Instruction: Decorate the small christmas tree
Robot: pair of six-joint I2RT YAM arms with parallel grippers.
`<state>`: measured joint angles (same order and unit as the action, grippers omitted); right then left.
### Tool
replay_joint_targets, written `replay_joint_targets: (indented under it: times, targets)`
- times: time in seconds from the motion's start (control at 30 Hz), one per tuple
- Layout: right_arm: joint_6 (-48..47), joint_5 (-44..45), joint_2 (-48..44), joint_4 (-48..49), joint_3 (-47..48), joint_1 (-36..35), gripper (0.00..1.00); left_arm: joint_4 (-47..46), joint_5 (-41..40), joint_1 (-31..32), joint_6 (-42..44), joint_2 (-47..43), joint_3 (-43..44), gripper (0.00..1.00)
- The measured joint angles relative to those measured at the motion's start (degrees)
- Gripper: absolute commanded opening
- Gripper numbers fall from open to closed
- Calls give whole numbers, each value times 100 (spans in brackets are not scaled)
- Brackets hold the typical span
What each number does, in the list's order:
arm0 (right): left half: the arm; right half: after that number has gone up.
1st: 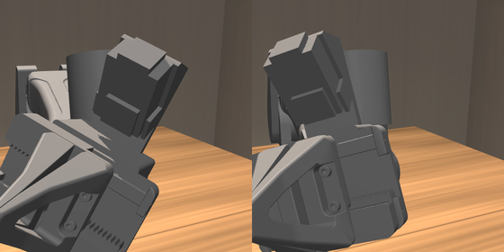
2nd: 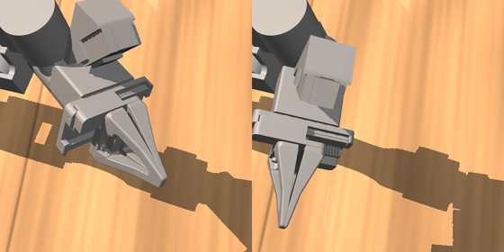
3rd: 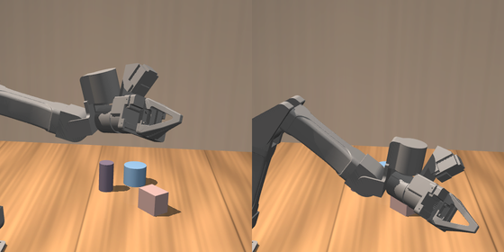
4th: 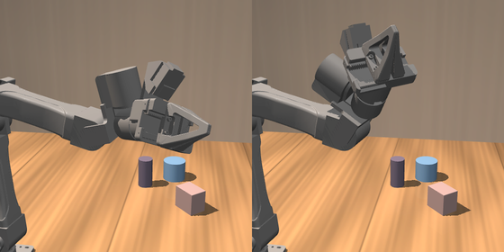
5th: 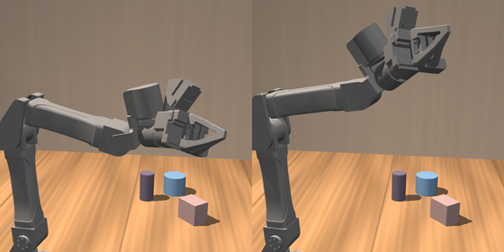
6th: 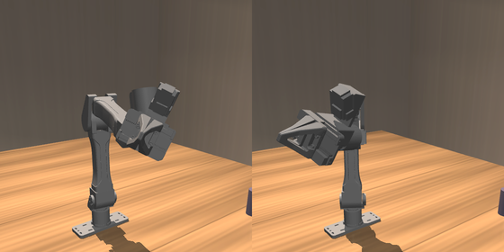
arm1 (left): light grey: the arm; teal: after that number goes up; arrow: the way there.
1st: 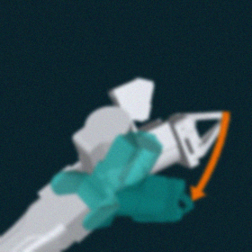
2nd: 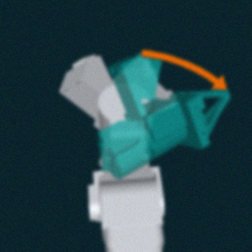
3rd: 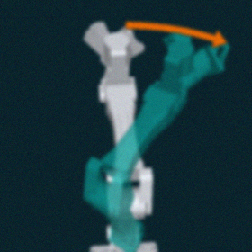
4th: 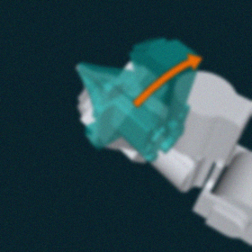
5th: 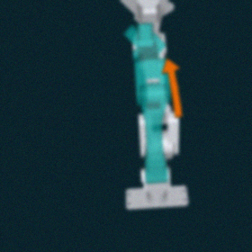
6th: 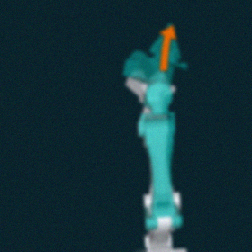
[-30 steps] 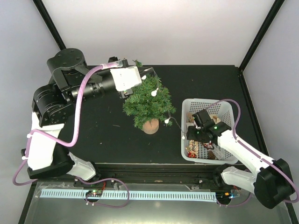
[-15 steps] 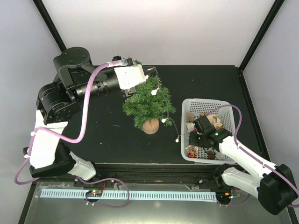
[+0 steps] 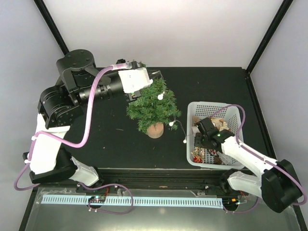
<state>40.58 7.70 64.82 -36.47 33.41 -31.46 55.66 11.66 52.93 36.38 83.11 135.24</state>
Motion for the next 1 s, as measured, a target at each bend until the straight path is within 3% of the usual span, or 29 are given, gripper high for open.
replay_joint_targets:
  times: [0.3,0.57,0.8,1.0]
  targets:
    - [-164,354,-249,-83,264,0,52,-2,31,-4,0,-31,-122,3]
    - [-282,442,111,-33,293,0,51,-4,42,-9,-4,-31,-122,3]
    - [-400,455,352,367,184,0,23,-4,68,-9,-22,-31,-122,3]
    - [-422,636,221,573,39,0,10,0,85,-11,-42,-66,-186,4]
